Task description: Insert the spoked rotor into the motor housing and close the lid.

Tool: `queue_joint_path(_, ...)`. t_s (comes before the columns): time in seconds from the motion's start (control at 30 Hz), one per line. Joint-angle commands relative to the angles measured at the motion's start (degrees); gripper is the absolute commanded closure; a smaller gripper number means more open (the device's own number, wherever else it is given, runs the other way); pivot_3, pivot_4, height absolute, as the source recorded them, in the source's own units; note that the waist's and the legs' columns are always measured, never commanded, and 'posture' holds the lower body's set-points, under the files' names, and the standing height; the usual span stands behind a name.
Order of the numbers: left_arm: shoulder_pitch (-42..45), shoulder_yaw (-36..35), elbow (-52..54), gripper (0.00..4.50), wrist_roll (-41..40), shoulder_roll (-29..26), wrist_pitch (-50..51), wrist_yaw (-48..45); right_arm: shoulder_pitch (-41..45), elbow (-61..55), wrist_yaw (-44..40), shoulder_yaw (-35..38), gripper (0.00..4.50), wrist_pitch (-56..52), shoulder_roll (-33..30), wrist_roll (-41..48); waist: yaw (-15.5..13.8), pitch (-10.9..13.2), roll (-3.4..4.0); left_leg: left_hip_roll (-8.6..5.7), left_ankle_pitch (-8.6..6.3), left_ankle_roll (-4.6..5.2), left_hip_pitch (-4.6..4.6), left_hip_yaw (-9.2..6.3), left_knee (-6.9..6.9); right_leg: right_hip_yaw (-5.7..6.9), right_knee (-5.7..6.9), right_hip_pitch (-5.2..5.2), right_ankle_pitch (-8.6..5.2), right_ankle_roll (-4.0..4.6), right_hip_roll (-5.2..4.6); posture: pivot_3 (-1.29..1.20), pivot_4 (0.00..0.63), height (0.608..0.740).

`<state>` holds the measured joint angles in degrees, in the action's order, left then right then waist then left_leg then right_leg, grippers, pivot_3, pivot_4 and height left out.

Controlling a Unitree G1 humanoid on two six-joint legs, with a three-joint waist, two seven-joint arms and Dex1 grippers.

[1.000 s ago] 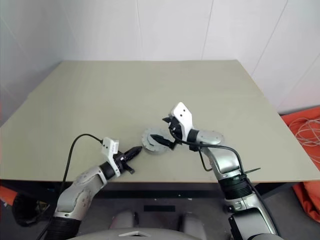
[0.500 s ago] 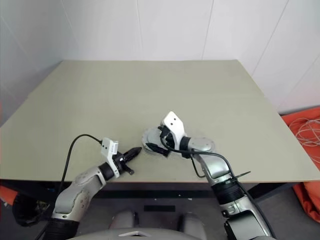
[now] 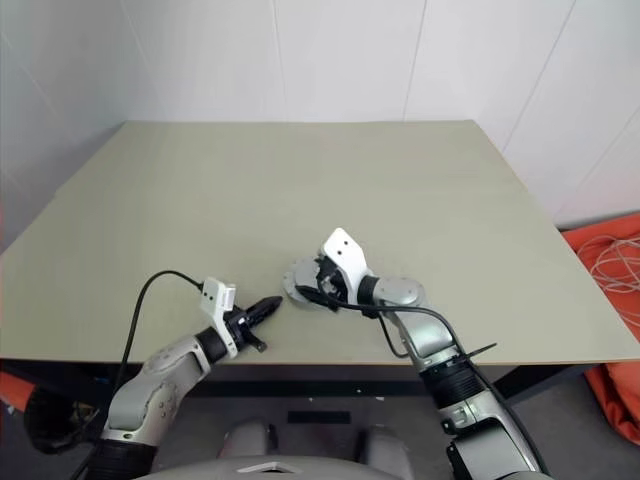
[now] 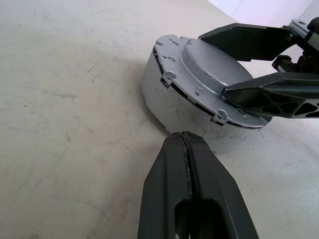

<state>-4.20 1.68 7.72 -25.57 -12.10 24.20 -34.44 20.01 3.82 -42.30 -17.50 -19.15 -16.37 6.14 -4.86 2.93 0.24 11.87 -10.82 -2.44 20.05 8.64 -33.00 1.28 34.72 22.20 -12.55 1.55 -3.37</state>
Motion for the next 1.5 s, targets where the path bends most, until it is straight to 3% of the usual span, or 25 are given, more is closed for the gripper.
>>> queue_joint_path(0.03, 1.1, -1.3, 2.1, 4.50, -1.3, -0.9, -1.0, -1.1, 1.0, 0.8, 0.5, 0.2, 1.38, 0.4, -0.4, -1.2, 0.0, 0.0, 0.00, 0.00, 0.00, 0.00, 0.00, 0.00, 0.00, 0.00, 0.00, 0.00, 0.00, 0.00, 0.00, 0.00, 0.000, 0.740)
queue_joint_path(0.3, 3.6, -1.9, 2.0, 4.50, -2.2, -2.8, -0.3, -2.3, 1.6, 1.7, -1.1, -0.8, 1.38, 0.3, -1.6, -1.9, 0.3, 0.0, 0.00, 0.00, 0.00, 0.00, -0.02, -0.01, 0.00, 0.00, 0.01, -0.01, 0.00, 0.00, 0.00, 0.00, 0.000, 0.740)
queue_joint_path(0.6, 4.9, -0.4, 4.6, 4.50, -3.6, -2.6, 1.0, -3.2, 2.9, -1.1, -1.7, -1.9, 1.38, -7.0, -2.2, -1.7, 0.3, 0.0, 0.00, 0.00, 0.00, 0.00, 0.00, -0.01, 0.00, -0.01, 0.01, -0.02, 0.00, 0.00, -0.01, 0.00, 0.000, 0.740)
queue_joint_path(1.0, 15.3, 1.6, -0.3, 4.50, -7.3, -4.8, 7.3, -10.3, 3.5, -0.6, -1.1, -2.7, 1.38, -7.8, -2.0, -2.3, 0.5, 0.0, 0.03, -0.03, 0.01, -0.02, -0.04, 0.00, 0.00, -0.02, 0.04, -0.04, 0.01, 0.01, -0.01, 0.00, 0.000, 0.740)
queue_joint_path(1.13, 18.3, 0.9, -4.4, 3.66, -7.2, -6.2, 8.2, -12.3, 3.4, -0.6, -0.7, -2.8, 1.38, -7.6, -1.9, -2.4, 0.7, 0.0, 0.03, -0.04, 0.02, -0.03, -0.03, 0.00, 0.00, -0.02, 0.04, -0.03, 0.01, 0.02, 0.00, 0.00, 0.000, 0.740)
queue_joint_path(1.4, 22.9, 1.4, -14.4, 1.02, -2.0, -8.8, 4.9, -13.9, 3.2, -1.0, 0.0, -3.0, 1.38, -7.6, -1.4, -2.4, 0.8, 0.0, 0.03, -0.04, 0.02, -0.04, -0.06, -0.01, 0.00, -0.01, 0.04, -0.06, 0.01, 0.02, -0.01, 0.00, 0.000, 0.740)
queue_joint_path(1.5, 24.3, 1.7, -16.5, 1.02, -0.9, -8.9, 3.8, -15.2, 3.1, -1.1, 0.1, -3.1, 1.38, -7.7, -1.3, -2.3, 0.8, 0.0, 0.03, -0.04, 0.03, -0.05, -0.05, -0.01, 0.00, -0.01, 0.05, -0.05, 0.02, 0.03, 0.00, 0.00, 0.000, 0.740)
